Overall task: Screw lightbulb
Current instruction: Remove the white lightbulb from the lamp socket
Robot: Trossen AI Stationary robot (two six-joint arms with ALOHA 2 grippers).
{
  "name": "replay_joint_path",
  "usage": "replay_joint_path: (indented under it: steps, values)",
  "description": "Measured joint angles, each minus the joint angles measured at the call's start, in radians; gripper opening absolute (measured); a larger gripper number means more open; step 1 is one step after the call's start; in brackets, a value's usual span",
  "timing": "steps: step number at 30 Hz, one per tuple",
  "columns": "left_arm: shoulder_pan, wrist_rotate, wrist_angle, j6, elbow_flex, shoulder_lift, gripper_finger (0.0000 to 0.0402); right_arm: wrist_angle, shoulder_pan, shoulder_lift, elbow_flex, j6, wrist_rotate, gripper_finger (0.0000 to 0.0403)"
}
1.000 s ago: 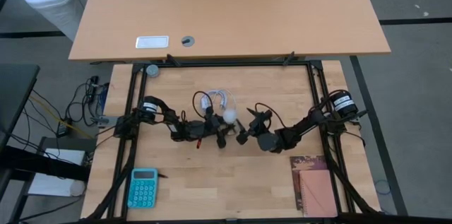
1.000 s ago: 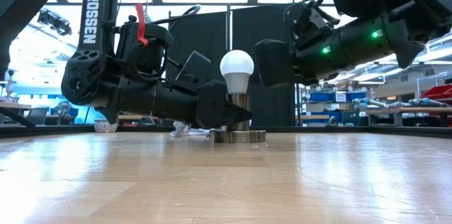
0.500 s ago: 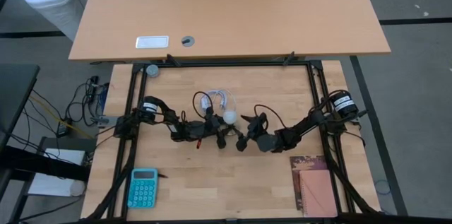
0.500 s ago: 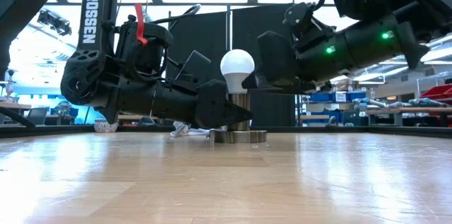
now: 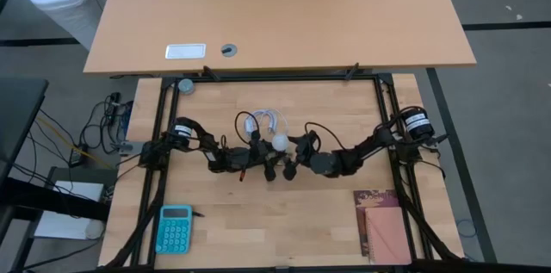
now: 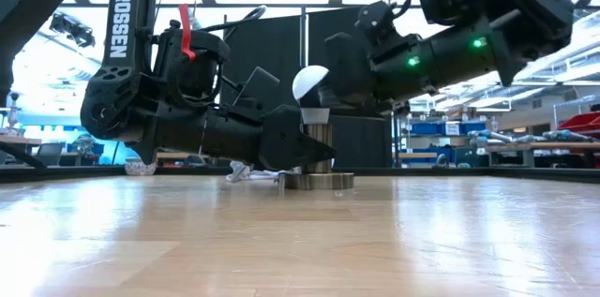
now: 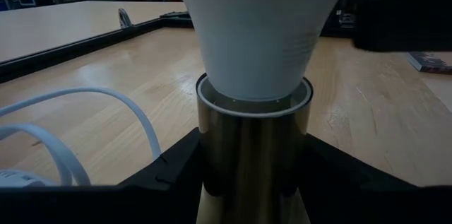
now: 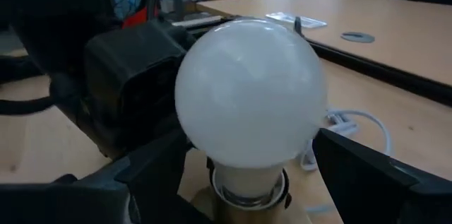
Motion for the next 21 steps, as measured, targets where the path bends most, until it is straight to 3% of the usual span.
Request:
replay_joint_path:
  steps: [13,21]
  values:
    - [0.000,0.000,0.001,0.002,0.000,0.000,0.0193,-0.096,-0.032,0.000,0.026,-0.031,-0.007,0.0308]
    - [0.000,-0.001,-0.003,0.003,0.000,0.000,0.0193,-0.112,0.007,0.000,0.026,-0.037,0.107,0.0308]
